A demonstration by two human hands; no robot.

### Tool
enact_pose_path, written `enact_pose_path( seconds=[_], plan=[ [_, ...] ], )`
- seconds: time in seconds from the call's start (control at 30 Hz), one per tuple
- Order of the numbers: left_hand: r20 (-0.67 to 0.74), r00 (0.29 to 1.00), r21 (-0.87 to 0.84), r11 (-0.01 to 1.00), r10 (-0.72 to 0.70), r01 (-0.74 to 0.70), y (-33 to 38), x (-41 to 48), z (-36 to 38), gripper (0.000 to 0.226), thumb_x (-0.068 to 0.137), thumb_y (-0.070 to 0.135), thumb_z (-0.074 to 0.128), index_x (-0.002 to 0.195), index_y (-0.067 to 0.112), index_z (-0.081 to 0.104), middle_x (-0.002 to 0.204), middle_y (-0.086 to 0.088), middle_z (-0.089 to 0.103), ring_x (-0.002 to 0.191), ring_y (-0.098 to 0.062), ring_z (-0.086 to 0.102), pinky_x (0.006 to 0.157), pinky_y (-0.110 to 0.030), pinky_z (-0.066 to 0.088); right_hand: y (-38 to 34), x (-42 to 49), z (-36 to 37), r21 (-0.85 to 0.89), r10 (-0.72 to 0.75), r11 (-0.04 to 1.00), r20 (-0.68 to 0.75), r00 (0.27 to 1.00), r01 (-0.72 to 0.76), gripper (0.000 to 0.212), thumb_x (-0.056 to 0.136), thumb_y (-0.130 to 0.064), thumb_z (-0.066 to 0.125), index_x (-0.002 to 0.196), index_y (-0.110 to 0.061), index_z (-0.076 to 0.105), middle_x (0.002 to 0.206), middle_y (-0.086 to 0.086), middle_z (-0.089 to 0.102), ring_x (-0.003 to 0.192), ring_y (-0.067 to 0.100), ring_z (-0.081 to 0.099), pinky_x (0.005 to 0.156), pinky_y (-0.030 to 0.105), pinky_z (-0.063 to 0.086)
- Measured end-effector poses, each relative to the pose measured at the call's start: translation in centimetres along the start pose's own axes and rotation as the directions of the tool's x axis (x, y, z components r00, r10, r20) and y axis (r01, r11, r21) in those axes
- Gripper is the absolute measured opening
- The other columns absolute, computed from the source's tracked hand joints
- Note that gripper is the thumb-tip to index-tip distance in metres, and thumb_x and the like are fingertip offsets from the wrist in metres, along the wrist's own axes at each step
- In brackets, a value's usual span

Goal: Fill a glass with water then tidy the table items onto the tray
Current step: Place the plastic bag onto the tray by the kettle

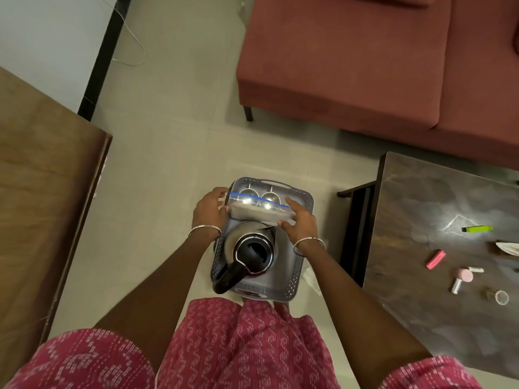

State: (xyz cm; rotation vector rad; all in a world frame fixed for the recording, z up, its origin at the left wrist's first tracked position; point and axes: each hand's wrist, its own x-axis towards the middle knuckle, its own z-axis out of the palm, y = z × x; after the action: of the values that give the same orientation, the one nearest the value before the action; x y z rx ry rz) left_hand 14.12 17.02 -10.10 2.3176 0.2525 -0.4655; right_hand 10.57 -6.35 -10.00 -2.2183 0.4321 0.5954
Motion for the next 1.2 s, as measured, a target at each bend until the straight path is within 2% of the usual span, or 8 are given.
enact_pose_path(
  seconds=[0.07, 0.17, 0.37, 0.53, 0.67, 0.87, 0.97, 1.2],
  plan=[
    [-0.012, 1.000, 0.008, 1.000, -0.017, 0.017, 0.2, -0.4, -0.1, 0.045, 0.086, 0.000, 0.060, 0.127, 0.018, 0.055, 0.120, -0.003, 0.063, 0.099, -0.021, 0.065, 0.088, -0.030, 0.047, 0.0, -0.2, -0.1, 0.005, 0.007, 1.000, -0.004, 1.000, -0.007, 0.074, 0.084, -0.007, 0.073, 0.149, -0.020, 0.040, 0.154, 0.008, 0.041, 0.136, 0.029, 0.047, 0.112, 0.041, 0.040],
    [-0.054, 0.998, 0.012, 1.000, -0.022, 0.022, 0.7, -1.6, -0.3, 0.044, 0.087, -0.001, 0.059, 0.127, 0.016, 0.055, 0.118, -0.004, 0.062, 0.095, -0.021, 0.064, 0.084, -0.029, 0.046, 0.1, -1.1, -0.5, 0.007, 0.022, 1.000, -0.041, 0.999, -0.022, 0.074, 0.085, -0.006, 0.071, 0.150, -0.020, 0.038, 0.155, 0.008, 0.039, 0.138, 0.031, 0.046, 0.111, 0.044, 0.041],
    [-0.119, 0.992, 0.016, 0.999, 0.044, -0.043, 2.4, -4.8, -0.8, 0.035, 0.086, 0.000, 0.059, 0.120, 0.011, 0.059, 0.114, -0.008, 0.063, 0.090, -0.025, 0.066, 0.084, -0.034, 0.049, 0.8, -5.2, -1.9, 0.014, 0.063, 0.998, -0.111, 0.992, -0.062, 0.062, 0.086, -0.007, 0.067, 0.144, -0.015, 0.048, 0.140, 0.011, 0.055, 0.125, 0.028, 0.055, 0.108, 0.031, 0.041],
    [-0.170, 0.983, -0.021, 0.997, 0.074, -0.078, 5.6, -7.7, -0.2, 0.028, 0.084, 0.002, 0.055, 0.105, 0.016, 0.067, 0.098, -0.004, 0.069, 0.086, -0.023, 0.067, 0.081, -0.033, 0.052, 2.3, -9.5, -3.1, 0.094, 0.120, 0.990, -0.144, 0.982, -0.108, 0.044, 0.085, -0.005, 0.067, 0.129, -0.012, 0.063, 0.130, 0.012, 0.061, 0.114, 0.029, 0.063, 0.101, 0.042, 0.049],
    [-0.104, 0.988, -0.088, 0.988, 0.115, -0.124, 8.7, -11.1, 1.7, 0.021, 0.085, 0.004, 0.056, 0.092, 0.016, 0.071, 0.083, -0.002, 0.072, 0.075, -0.020, 0.068, 0.077, -0.029, 0.054, 4.0, -13.1, -4.2, 0.098, 0.127, 0.989, -0.196, 0.972, -0.109, 0.035, 0.085, -0.007, 0.068, 0.119, -0.013, 0.067, 0.118, 0.011, 0.067, 0.098, 0.027, 0.067, 0.090, 0.036, 0.054],
    [0.058, 0.975, -0.051, 0.976, 0.215, -0.213, 12.3, -17.8, 7.1, 0.018, 0.084, 0.002, 0.058, 0.089, 0.013, 0.071, 0.085, -0.004, 0.072, 0.078, -0.018, 0.066, 0.074, -0.023, 0.049, 8.5, -18.8, -7.2, 0.199, 0.156, 0.974, -0.257, 0.954, -0.105, 0.035, 0.086, -0.004, 0.067, 0.120, -0.011, 0.067, 0.119, 0.011, 0.067, 0.094, 0.025, 0.067, 0.085, 0.024, 0.049],
    [0.129, 0.964, -0.033, 0.973, 0.232, -0.230, 13.9, -21.3, 10.5, 0.020, 0.083, -0.003, 0.058, 0.089, 0.010, 0.072, 0.088, -0.007, 0.073, 0.082, -0.022, 0.068, 0.078, -0.030, 0.054, 12.3, -21.9, -9.0, 0.199, 0.181, 0.972, -0.283, 0.942, -0.127, 0.034, 0.086, -0.006, 0.066, 0.120, -0.012, 0.068, 0.114, 0.009, 0.070, 0.093, 0.024, 0.068, 0.080, 0.013, 0.041],
    [0.176, 0.968, -0.043, 0.984, 0.179, -0.174, 18.2, -31.2, 20.1, 0.020, 0.083, 0.000, 0.057, 0.087, 0.012, 0.073, 0.082, -0.007, 0.073, 0.079, -0.024, 0.069, 0.077, -0.031, 0.055, 23.8, -30.1, -14.6, 0.276, 0.259, 0.947, -0.339, 0.904, -0.168, 0.030, 0.085, -0.003, 0.062, 0.112, -0.010, 0.073, 0.099, 0.014, 0.075, 0.091, 0.029, 0.071, 0.089, 0.032, 0.053]
  ],
)
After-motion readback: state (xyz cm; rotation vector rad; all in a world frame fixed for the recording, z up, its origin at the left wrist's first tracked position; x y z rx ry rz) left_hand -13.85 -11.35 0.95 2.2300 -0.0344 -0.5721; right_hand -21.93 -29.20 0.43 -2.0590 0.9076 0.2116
